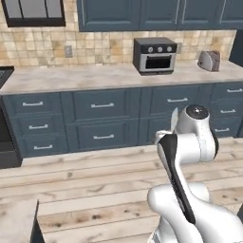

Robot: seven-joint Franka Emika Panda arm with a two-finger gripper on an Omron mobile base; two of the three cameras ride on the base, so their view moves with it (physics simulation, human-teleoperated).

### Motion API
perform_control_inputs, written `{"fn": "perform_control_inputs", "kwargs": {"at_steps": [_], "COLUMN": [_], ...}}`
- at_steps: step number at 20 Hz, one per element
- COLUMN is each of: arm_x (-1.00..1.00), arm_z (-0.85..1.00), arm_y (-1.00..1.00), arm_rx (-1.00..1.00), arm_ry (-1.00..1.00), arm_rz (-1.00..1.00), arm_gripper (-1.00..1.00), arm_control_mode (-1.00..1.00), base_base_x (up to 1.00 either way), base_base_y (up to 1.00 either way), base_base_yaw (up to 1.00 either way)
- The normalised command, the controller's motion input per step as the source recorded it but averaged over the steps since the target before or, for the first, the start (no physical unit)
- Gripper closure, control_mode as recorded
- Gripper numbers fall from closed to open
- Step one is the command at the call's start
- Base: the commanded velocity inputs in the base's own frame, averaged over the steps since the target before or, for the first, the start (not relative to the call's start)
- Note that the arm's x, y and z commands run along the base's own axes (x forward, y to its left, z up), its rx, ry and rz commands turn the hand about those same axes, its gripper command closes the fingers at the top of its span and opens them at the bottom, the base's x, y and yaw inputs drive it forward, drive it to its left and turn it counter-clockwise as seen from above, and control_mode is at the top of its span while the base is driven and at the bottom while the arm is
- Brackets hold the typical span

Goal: Pick up the metallic utensils from the counter and place them in the open drawer. Make sure not to pick up any wooden utensils.

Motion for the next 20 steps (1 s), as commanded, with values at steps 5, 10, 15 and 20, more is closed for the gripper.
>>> {"fn": "perform_control_inputs", "kwargs": {"at_steps": [5,10,15,20], "arm_x": [0.00,0.00,0.00,0.00], "arm_z": [0.00,0.00,0.00,0.00], "arm_y": [0.00,0.00,0.00,0.00], "arm_rx": [0.00,0.00,0.00,0.00], "arm_ry": [0.00,0.00,0.00,0.00], "arm_rz": [0.00,0.00,0.00,0.00], "arm_gripper": [1.00,1.00,1.00,1.00], "arm_control_mode": [1.00,1.00,1.00,1.00], "base_base_x": [1.00,1.00,1.00,1.00], "base_base_y": [0.00,-0.01,-0.08,-0.09], "base_base_yaw": [0.24,0.42,0.56,0.57]}}
